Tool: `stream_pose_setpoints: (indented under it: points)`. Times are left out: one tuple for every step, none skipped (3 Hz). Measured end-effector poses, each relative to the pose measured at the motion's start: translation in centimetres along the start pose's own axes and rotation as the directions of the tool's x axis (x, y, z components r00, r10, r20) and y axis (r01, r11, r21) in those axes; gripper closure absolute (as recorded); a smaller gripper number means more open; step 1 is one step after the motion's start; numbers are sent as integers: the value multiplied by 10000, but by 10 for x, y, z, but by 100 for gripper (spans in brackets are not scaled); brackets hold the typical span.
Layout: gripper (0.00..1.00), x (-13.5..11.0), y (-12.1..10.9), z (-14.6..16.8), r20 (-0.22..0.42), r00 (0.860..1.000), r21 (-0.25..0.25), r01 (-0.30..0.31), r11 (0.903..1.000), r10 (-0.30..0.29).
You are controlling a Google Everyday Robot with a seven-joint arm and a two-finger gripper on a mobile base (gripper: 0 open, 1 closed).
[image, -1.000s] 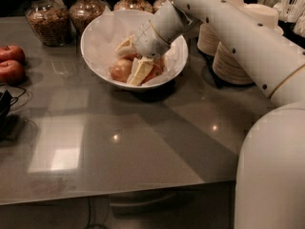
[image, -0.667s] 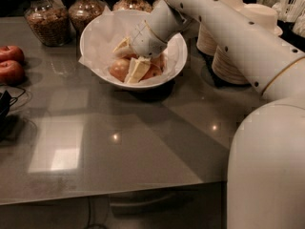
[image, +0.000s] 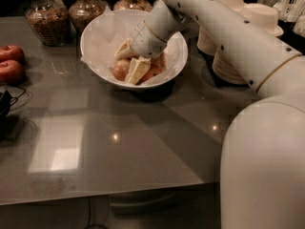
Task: Pick apple from white bowl
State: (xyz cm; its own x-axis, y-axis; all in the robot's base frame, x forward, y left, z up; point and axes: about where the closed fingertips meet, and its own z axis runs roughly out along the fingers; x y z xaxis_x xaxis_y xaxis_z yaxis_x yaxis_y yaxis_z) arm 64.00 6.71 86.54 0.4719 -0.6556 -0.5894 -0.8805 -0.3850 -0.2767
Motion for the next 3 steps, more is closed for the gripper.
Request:
stream_pose_setpoints:
  points:
    - [68,0,0,0,0,10000,0,0,10000,0]
    - [90,0,0,0,0,10000,0,0,10000,0]
    - [100,0,0,0,1,10000,-1,0,10000,0]
